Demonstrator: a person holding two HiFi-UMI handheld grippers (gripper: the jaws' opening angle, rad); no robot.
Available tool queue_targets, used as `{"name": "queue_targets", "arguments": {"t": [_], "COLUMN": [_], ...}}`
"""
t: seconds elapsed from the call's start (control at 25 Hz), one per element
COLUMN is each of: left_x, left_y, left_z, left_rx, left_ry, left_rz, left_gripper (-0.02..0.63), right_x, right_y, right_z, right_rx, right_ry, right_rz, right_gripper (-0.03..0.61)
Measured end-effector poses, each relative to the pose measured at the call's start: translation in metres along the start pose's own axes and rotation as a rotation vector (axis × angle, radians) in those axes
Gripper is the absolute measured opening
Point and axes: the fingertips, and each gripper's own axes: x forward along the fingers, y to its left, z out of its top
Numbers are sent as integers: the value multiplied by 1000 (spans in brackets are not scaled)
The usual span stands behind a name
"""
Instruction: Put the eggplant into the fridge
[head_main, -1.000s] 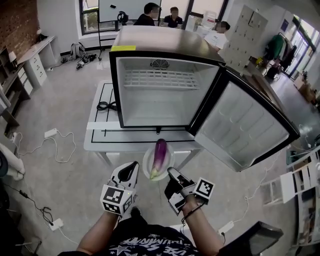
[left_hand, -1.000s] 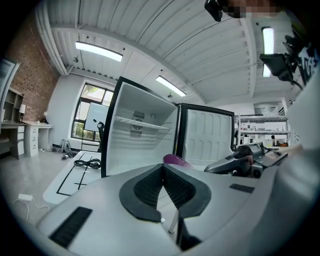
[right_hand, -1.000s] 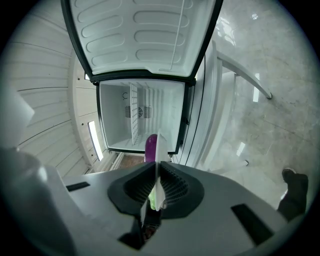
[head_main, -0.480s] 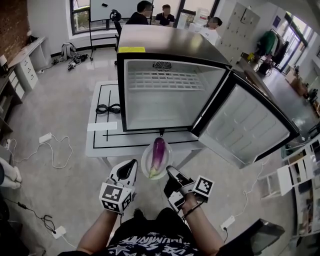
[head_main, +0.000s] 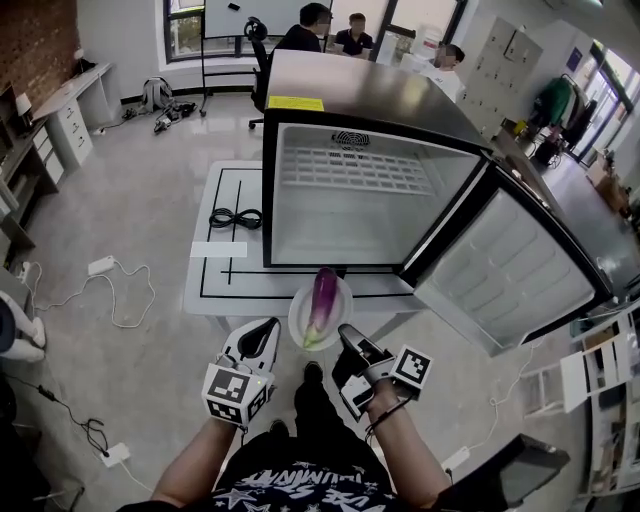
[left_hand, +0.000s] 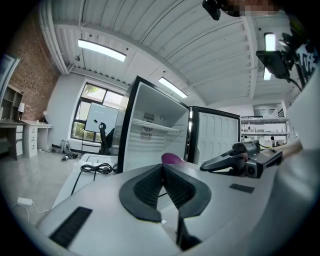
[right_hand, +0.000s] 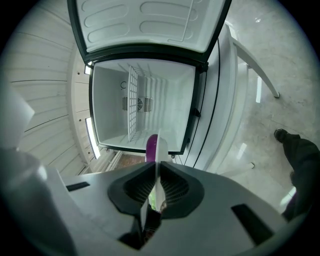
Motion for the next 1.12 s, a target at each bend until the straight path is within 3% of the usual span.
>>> {"name": "queue_targets", "arguments": {"t": [0.8,1.12], "left_x": [130,168], "left_y": [34,44], "left_z": [20,17], "left_rx": [25,25], "left_ry": [12,47], "left_rz": [-5,32], "left_gripper": [9,9], "right_x": [101,139], "right_y": [-9,-21], "right_z": [93,128], "right_rx": [6,-1], "right_ry": [71,111], "right_rz": [-1,-9], "right_gripper": [28,28]}}
